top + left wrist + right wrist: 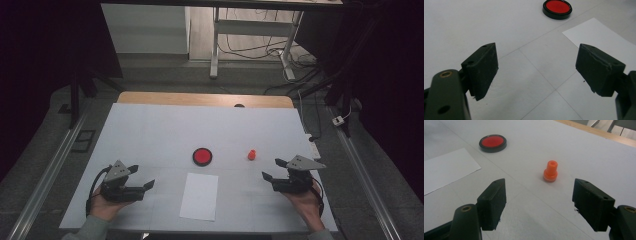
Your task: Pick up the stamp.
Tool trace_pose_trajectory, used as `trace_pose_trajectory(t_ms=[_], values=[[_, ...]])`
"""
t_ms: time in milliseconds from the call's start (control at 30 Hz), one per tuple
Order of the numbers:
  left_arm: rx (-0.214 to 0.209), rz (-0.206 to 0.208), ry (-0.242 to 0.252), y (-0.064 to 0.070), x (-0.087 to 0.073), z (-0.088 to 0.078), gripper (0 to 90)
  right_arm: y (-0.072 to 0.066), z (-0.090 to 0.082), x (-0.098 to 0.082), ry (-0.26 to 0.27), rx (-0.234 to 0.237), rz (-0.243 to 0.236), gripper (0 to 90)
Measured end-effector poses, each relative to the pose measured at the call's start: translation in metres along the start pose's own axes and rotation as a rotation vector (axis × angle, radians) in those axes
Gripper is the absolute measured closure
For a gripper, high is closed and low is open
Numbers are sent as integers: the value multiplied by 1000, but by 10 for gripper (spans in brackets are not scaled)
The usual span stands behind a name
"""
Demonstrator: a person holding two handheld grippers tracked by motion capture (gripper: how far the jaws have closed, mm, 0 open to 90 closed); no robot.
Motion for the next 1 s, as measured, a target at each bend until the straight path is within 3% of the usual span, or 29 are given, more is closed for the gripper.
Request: trace_pose_trajectory(t_ms=[333,1000], values=[[-5,8,2,1,1,2,192,2,8,8,-1,-8,8,268],[4,3,-7,-1,1,4,198,13,47,18,-53,-8,20,273]])
Point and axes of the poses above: each handheld gripper's, and its own axes: z roughly forward along the jaws, x roughly out of its top, y roughly to its right, the point moved 10 cm from there along z, roughly forward along the jaws, and after that the axes turned 1 degree about -x, right-handed, at the moved point
